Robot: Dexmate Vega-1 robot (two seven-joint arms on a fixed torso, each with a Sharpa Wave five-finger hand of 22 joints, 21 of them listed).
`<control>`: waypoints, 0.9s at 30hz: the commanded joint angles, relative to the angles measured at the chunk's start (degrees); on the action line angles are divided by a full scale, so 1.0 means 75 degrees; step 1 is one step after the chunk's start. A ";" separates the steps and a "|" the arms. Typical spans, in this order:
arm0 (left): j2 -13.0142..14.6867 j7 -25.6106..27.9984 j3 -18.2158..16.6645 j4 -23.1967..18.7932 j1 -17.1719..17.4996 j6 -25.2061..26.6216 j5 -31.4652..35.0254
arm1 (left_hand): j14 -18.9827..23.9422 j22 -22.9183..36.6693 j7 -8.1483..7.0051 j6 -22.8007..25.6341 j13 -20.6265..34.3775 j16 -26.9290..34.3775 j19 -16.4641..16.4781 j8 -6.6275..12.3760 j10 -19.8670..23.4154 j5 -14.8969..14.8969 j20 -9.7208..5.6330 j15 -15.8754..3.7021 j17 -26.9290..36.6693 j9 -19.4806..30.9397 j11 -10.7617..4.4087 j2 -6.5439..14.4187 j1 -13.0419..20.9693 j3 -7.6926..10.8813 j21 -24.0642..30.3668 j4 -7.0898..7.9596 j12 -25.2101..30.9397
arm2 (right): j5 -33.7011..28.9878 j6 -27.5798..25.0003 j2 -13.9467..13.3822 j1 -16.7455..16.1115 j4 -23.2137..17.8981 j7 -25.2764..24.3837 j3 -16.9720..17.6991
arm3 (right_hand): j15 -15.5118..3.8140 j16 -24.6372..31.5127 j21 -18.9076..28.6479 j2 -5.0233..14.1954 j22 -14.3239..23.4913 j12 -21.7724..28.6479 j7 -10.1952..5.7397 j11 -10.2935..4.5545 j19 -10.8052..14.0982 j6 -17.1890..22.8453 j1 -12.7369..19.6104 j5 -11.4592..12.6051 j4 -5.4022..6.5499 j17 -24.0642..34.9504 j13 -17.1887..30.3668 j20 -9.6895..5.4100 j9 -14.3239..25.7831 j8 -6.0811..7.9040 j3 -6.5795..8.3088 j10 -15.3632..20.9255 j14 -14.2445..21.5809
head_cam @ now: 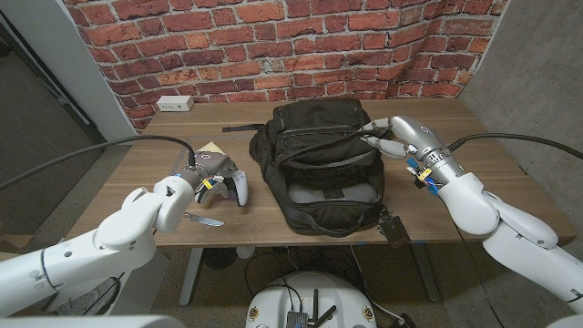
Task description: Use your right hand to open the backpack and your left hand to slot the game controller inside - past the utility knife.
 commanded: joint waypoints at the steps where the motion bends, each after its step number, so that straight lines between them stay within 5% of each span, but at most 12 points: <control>1: 0.0007 0.0041 -0.0040 -0.0219 0.0073 0.0107 0.0052 | 0.0100 0.0027 -0.0232 0.0799 0.0042 0.0060 0.0010 0.0014 0.0181 0.0050 -0.1240 -0.1233 0.0021 0.0042 -0.0106 0.0915 -0.0297 0.0370 0.0044 0.0304 0.0025 | 0.0324 -0.0279 0.0068 0.0336 -0.0101 0.0263 -0.0166 | -0.0745 0.0031 0.0071 0.0055 0.0021 0.0036 0.0074 0.0057 0.0063 0.0056 0.0098 0.0055 -0.0011 0.0054 0.0031 -0.1161 0.0040 0.0036 0.0041 0.0044 0.0008; 27: -0.0237 -0.0166 0.0096 -0.0403 -0.0055 0.0141 0.0106 | 0.0086 0.0026 -0.0223 0.0795 0.0042 0.0058 -0.0002 -0.0009 0.0167 0.0053 -0.1242 -0.1234 0.0021 0.0045 -0.0103 0.0913 -0.0335 0.0401 0.0038 0.0312 0.0022 | 0.0833 -0.0902 0.0005 0.1300 -0.0021 0.0443 -0.0676 | -0.0722 0.0085 0.0177 0.0052 0.0035 0.0078 0.0173 0.0132 0.0143 0.0116 0.0132 0.0077 -0.0021 0.0171 0.0127 -0.1157 0.0053 -0.0025 0.0045 0.0120 0.0067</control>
